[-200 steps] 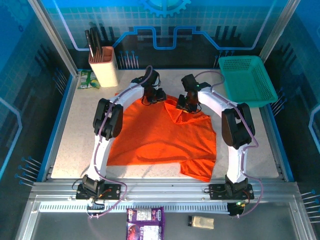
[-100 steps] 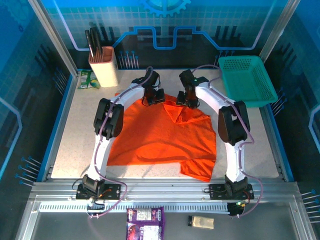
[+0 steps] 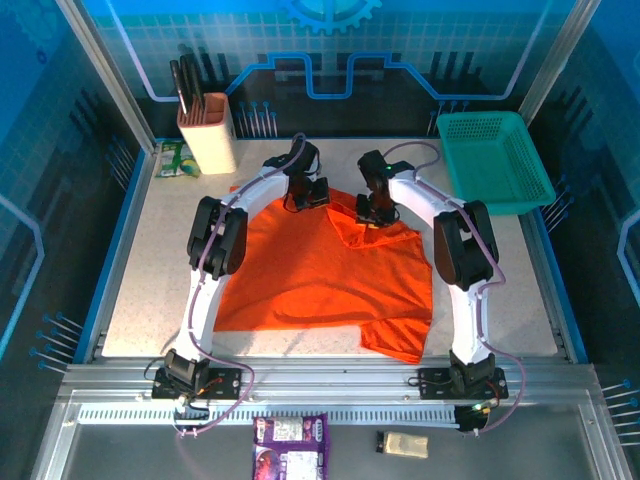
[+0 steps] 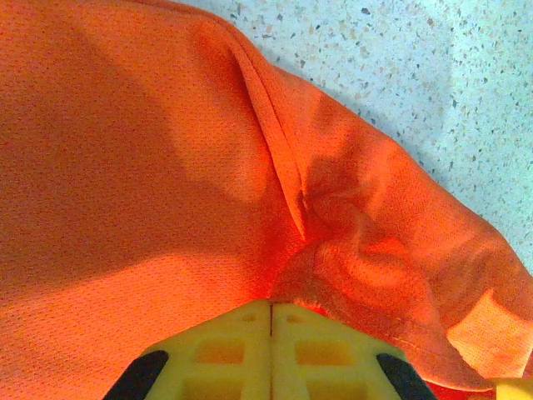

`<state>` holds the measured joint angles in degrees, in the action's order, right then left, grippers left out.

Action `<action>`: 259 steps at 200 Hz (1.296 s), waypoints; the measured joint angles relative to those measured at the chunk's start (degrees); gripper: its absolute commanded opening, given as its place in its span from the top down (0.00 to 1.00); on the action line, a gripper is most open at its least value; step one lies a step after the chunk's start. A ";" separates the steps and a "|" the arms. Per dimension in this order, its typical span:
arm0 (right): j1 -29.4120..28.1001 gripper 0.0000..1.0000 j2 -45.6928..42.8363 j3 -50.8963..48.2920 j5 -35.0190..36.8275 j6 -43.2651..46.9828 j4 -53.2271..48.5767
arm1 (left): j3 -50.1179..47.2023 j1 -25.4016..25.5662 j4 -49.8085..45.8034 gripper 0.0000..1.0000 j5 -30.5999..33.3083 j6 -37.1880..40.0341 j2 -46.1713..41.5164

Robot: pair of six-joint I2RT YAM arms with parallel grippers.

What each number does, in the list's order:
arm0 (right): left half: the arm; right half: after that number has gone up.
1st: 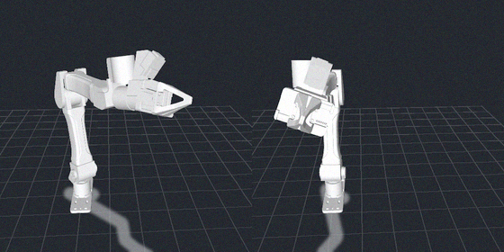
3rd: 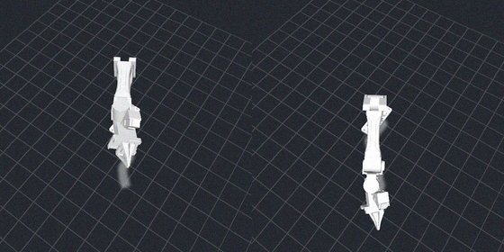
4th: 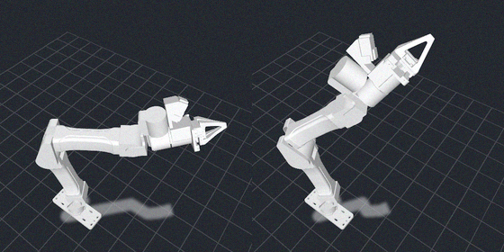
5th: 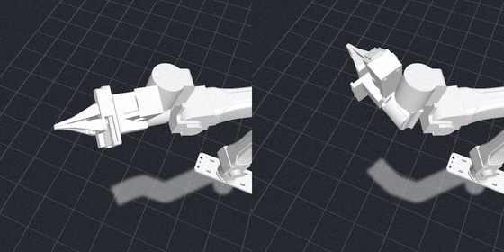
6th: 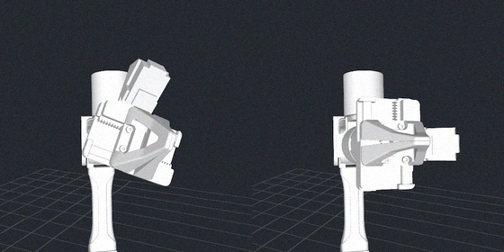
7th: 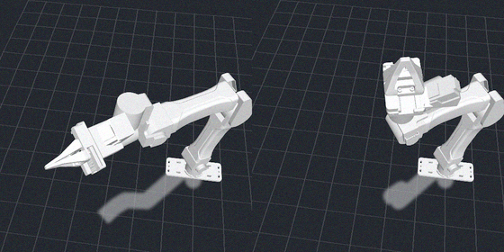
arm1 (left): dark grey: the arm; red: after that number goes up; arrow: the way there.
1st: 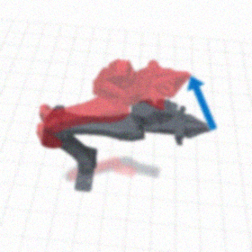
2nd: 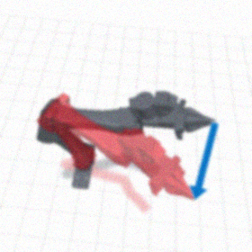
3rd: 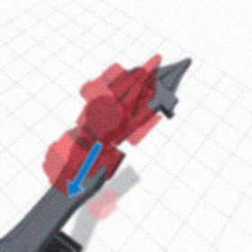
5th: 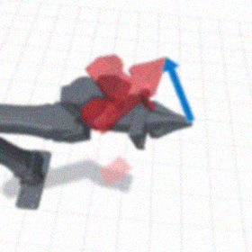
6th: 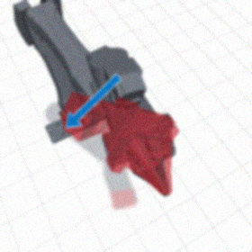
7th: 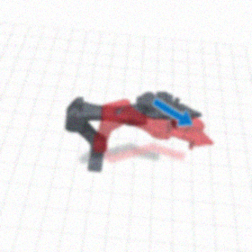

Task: Fold the inside-out t-shirt

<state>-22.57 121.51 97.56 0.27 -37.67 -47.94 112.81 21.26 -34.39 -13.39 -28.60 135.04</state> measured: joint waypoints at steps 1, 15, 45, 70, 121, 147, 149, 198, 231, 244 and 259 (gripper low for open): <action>0.00 0.77 -0.02 -0.02 -0.09 -0.02 0.02 | 0.00 0.00 0.00 0.93 0.00 0.00 0.00; -0.28 0.78 -0.48 -0.33 -0.61 -0.04 0.17 | 0.00 0.00 0.02 0.93 0.00 -0.02 0.00; -0.94 0.82 -1.40 -1.09 -1.16 -0.31 0.81 | 0.00 0.00 0.02 0.93 0.00 0.00 0.00; -1.42 0.94 -1.97 -2.14 -1.18 -0.90 1.33 | 0.00 0.00 0.02 0.94 0.00 -0.02 0.00; -1.42 1.00 -3.04 -2.54 -1.11 -0.66 1.70 | -0.02 -0.07 0.96 0.98 -1.62 -1.22 0.00; -0.15 1.00 -3.93 -1.42 -1.09 1.09 1.03 | 0.00 -0.11 4.79 0.97 -5.16 -3.21 0.00; 0.11 1.00 -3.93 -1.01 -1.05 1.62 0.85 | 0.00 -0.09 5.22 0.96 -5.57 -3.52 0.00; 11.39 0.70 -0.61 18.10 3.67 9.94 -0.35 | 10.64 0.72 17.97 0.56 -16.96 -9.42 3.89; 17.59 0.47 1.68 23.12 9.73 11.47 0.24 | 4.94 1.29 23.69 0.53 -19.47 -8.57 -0.42; 18.08 0.46 1.55 22.12 10.73 11.43 0.39 | -0.94 1.16 23.87 0.52 -19.37 -7.26 -4.22; 17.66 0.46 0.44 18.78 10.86 11.39 1.46 | -9.22 0.63 23.56 0.51 -18.27 -5.44 -9.77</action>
<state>-4.91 121.95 116.33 11.14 -26.28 -46.48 103.59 21.89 -10.83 -31.66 -34.04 125.27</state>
